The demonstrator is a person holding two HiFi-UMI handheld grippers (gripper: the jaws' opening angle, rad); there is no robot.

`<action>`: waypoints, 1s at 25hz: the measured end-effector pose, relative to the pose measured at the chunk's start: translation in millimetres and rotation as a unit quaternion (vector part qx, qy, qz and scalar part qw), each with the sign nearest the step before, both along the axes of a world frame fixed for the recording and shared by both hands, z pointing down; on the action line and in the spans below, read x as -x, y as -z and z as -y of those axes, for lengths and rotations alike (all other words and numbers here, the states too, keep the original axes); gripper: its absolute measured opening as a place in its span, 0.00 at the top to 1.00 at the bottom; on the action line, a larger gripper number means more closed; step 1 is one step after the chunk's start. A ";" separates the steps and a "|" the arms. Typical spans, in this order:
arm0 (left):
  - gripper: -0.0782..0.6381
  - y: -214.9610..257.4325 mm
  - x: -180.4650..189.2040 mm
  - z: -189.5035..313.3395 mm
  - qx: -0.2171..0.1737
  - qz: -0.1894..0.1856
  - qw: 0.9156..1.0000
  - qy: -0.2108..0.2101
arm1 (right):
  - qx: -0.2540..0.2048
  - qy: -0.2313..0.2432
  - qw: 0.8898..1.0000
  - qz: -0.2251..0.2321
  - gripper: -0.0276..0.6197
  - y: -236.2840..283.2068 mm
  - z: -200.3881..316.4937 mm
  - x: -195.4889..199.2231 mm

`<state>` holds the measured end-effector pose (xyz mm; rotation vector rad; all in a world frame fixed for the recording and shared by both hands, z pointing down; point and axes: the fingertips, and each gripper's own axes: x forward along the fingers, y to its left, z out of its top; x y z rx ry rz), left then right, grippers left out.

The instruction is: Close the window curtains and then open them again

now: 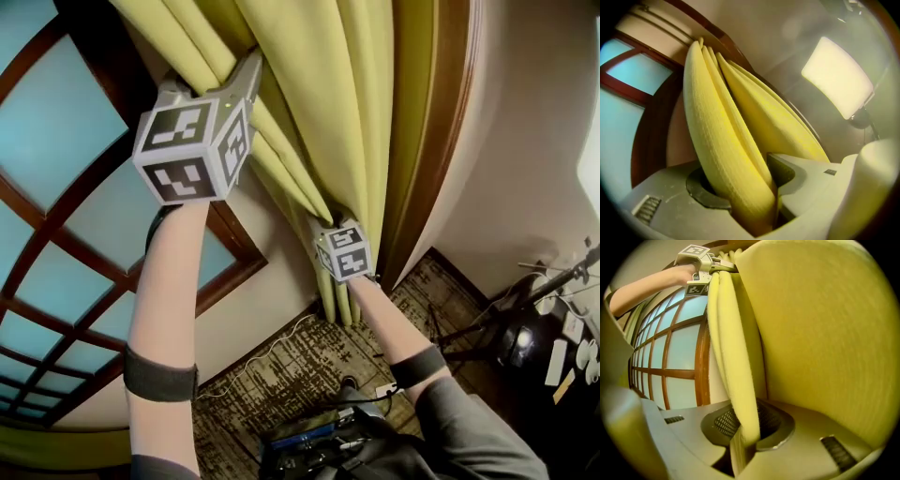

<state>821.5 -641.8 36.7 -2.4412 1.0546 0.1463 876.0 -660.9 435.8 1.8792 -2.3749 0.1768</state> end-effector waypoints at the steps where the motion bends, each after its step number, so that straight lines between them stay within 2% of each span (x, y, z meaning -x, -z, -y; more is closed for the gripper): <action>1: 0.56 -10.0 14.2 -3.6 0.002 0.006 1.000 0.000 | 0.001 0.005 1.000 -0.003 0.81 -2.8 -2.3 10.9; 6: 0.56 -63.6 96.9 -25.0 0.037 -0.005 0.999 0.001 | -0.004 0.032 0.999 -0.019 0.68 -10.3 -19.4 69.2; 9: 0.56 -93.2 147.2 -43.8 0.037 -0.007 0.999 -0.002 | -0.004 0.046 0.999 -0.024 0.68 -10.0 -34.9 116.2; 13: 0.55 -137.2 220.7 -74.0 0.048 0.017 0.999 0.010 | -0.006 0.051 0.998 -0.030 0.68 -21.2 -59.6 176.4; 16: 0.55 -184.2 286.9 -95.0 0.091 0.028 0.995 0.025 | -0.011 0.033 0.999 -0.018 0.68 -25.6 -82.9 209.9; 22: 0.56 -282.4 428.6 -149.7 0.183 0.030 0.980 0.066 | -0.036 -0.036 0.999 0.005 0.68 -17.7 -151.6 248.7; 24: 0.67 -309.0 468.8 -169.7 0.200 0.034 0.975 0.085 | -0.040 -0.050 0.998 0.008 0.69 -14.4 -175.6 261.8; 25: 0.73 -320.9 488.8 -178.4 0.207 0.036 0.973 0.094 | -0.040 -0.055 0.998 0.009 0.73 -13.0 -186.3 269.7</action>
